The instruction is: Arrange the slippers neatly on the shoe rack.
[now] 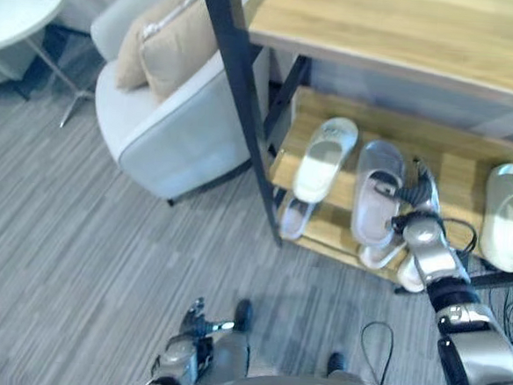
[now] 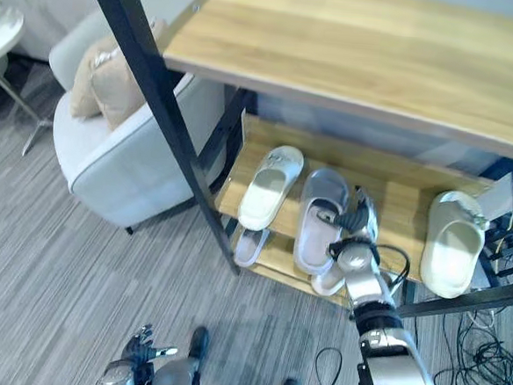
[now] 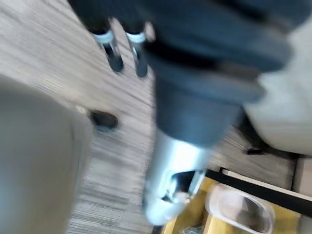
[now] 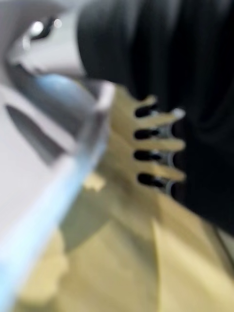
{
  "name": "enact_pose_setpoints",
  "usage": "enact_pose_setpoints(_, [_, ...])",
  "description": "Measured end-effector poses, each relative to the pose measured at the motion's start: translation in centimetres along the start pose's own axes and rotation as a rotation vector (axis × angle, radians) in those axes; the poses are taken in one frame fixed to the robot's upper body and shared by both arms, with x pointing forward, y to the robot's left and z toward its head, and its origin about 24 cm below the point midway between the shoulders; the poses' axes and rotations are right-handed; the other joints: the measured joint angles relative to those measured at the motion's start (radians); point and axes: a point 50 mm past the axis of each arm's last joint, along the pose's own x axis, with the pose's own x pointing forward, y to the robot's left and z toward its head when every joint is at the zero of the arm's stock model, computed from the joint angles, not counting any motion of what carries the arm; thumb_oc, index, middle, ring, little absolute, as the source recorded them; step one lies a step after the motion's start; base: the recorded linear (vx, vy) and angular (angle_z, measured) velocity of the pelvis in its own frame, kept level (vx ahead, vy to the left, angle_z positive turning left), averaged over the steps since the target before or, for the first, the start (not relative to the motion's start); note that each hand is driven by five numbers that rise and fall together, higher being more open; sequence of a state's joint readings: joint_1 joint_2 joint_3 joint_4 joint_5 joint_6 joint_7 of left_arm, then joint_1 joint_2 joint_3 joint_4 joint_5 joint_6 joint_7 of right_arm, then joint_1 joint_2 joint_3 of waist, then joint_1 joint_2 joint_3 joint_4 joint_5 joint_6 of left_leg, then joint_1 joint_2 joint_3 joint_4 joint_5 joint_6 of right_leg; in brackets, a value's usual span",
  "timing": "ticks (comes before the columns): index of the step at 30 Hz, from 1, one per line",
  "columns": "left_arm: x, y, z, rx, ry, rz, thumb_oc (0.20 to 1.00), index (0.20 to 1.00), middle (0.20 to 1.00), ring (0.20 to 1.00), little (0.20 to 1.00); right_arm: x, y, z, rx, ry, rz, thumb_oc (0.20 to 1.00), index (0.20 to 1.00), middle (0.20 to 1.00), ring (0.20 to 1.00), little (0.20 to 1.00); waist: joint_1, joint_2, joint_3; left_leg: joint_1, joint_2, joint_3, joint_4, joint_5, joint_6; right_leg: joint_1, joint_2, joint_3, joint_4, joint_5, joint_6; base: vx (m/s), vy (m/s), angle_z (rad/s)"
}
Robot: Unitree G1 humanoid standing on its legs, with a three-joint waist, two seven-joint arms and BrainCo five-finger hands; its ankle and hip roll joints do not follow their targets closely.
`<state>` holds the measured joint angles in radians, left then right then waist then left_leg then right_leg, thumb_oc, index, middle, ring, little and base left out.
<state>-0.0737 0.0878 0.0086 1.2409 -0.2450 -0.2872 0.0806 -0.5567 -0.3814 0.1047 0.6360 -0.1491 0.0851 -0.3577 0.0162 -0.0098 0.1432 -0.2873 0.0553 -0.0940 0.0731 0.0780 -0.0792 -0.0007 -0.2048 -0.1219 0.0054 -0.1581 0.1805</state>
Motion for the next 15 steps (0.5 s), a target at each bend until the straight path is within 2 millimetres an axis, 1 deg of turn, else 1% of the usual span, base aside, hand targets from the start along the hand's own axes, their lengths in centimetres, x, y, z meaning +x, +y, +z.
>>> enact_pose_setpoints(1, [0.0, 0.0, 0.1, 0.000, -0.002, 0.000, 1.000, 1.000, 1.000, 1.000, 1.000, 0.3, -0.1, 0.5, 0.009, -0.011, -0.003, 1.000, 1.000, 1.000, 1.000, 1.000, -0.001, -0.001, 0.001, -0.009, -0.001, 0.000, 0.001, 0.000, 0.000, -0.010, -0.001, 0.000, 0.000, 0.000, 0.000, -0.03, 0.022, 0.01])
enact_pose_setpoints(2, [0.1, -0.1, 0.4, 0.000, -0.009, -0.001, 1.000, 1.000, 1.000, 1.000, 1.000, 0.8, -0.2, 1.4, 0.023, -0.029, -0.013, 1.000, 1.000, 1.000, 1.000, 1.000, -0.002, -0.004, 0.011, -0.017, -0.003, 0.000, -0.001, 0.000, 0.000, -0.018, -0.004, 0.001, -0.002, 0.004, 0.001, 0.00, 0.000, 0.00])
enact_pose_setpoints(3, [0.1, 0.0, 0.4, 0.000, -0.010, -0.001, 1.000, 1.000, 1.000, 1.000, 1.000, 0.9, -0.2, 1.5, 0.026, -0.031, -0.013, 1.000, 1.000, 1.000, 1.000, 1.000, -0.002, -0.005, 0.013, -0.018, -0.003, 0.000, -0.001, 0.000, 0.000, -0.019, -0.004, 0.001, -0.002, 0.004, 0.002, 0.00, 0.000, 0.00])
enact_pose_setpoints(4, [0.3, 0.0, 0.8, 0.002, -0.023, 0.000, 1.000, 1.000, 1.000, 1.000, 1.000, 1.2, 0.0, 1.7, 0.011, -0.028, -0.009, 1.000, 1.000, 1.000, 1.000, 1.000, 0.003, -0.013, 0.017, -0.023, -0.008, 0.001, -0.001, 0.000, 0.000, -0.020, -0.008, -0.001, -0.005, 0.005, 0.004, -0.01, 0.028, 0.04])
enact_pose_setpoints(8, [0.4, -0.2, 1.3, -0.001, -0.035, -0.006, 1.000, 1.000, 1.000, 1.000, 1.000, 2.1, 0.5, 3.2, 0.022, -0.031, -0.038, 1.000, 1.000, 1.000, 1.000, 1.000, 0.001, -0.013, 0.017, -0.046, -0.006, 0.000, -0.001, 0.000, 0.000, -0.039, -0.005, -0.001, -0.011, 0.009, 0.004, 0.00, 0.015, 0.01])
enact_pose_setpoints(11, [0.5, -0.3, 1.4, 0.003, -0.039, -0.008, 1.000, 1.000, 1.000, 1.000, 1.000, 2.6, 0.6, 3.5, 0.008, -0.017, -0.061, 1.000, 1.000, 1.000, 1.000, 1.000, 0.003, -0.014, 0.017, -0.047, -0.006, -0.001, 0.000, 0.000, 0.000, -0.037, -0.005, -0.002, -0.015, 0.009, 0.004, 0.00, 0.010, 0.00])
enact_pose_setpoints(12, [0.5, -0.3, 1.5, 0.003, -0.040, -0.009, 1.000, 1.000, 1.000, 1.000, 1.000, 2.6, 0.7, 3.5, 0.009, -0.016, -0.062, 0.539, 0.539, 0.539, 0.539, 0.539, 0.003, -0.014, 0.016, -0.046, -0.006, -0.001, 0.000, 0.000, 0.000, -0.036, -0.004, -0.002, -0.016, 0.009, 0.004, 0.00, 0.000, 0.00])
enact_pose_setpoints(13, [0.5, -0.3, 1.5, 0.003, -0.039, -0.008, 1.000, 1.000, 1.000, 1.000, 1.000, 2.6, 0.7, 3.5, 0.018, -0.012, -0.063, 0.266, 0.266, 0.266, 0.266, 0.266, 0.003, -0.014, 0.016, -0.046, -0.006, 0.000, 0.000, 0.000, 0.000, -0.036, -0.004, -0.002, -0.017, 0.009, 0.004, 0.00, 0.000, 0.00])
enact_pose_setpoints(14, [0.5, -0.4, 1.4, 0.003, -0.039, -0.007, 1.000, 1.000, 1.000, 1.000, 1.000, 2.6, 0.8, 3.4, 0.019, -0.008, -0.069, 0.200, 0.200, 0.200, 0.200, 0.200, 0.003, -0.015, 0.016, -0.046, -0.006, -0.001, 0.002, 0.000, 0.000, -0.034, -0.004, -0.002, -0.017, 0.009, 0.004, 0.00, 0.000, 0.00])
enact_pose_setpoints(15, [0.5, -0.4, 1.4, 0.003, -0.040, -0.008, 1.000, 1.000, 1.000, 1.000, 1.000, 2.5, 0.9, 3.4, 0.018, -0.006, -0.078, 0.200, 0.200, 0.200, 0.200, 0.200, 0.003, -0.015, 0.015, -0.046, -0.006, -0.001, 0.003, 0.000, 0.000, -0.033, -0.004, -0.002, -0.017, 0.009, 0.004, 0.00, 0.000, 0.00])
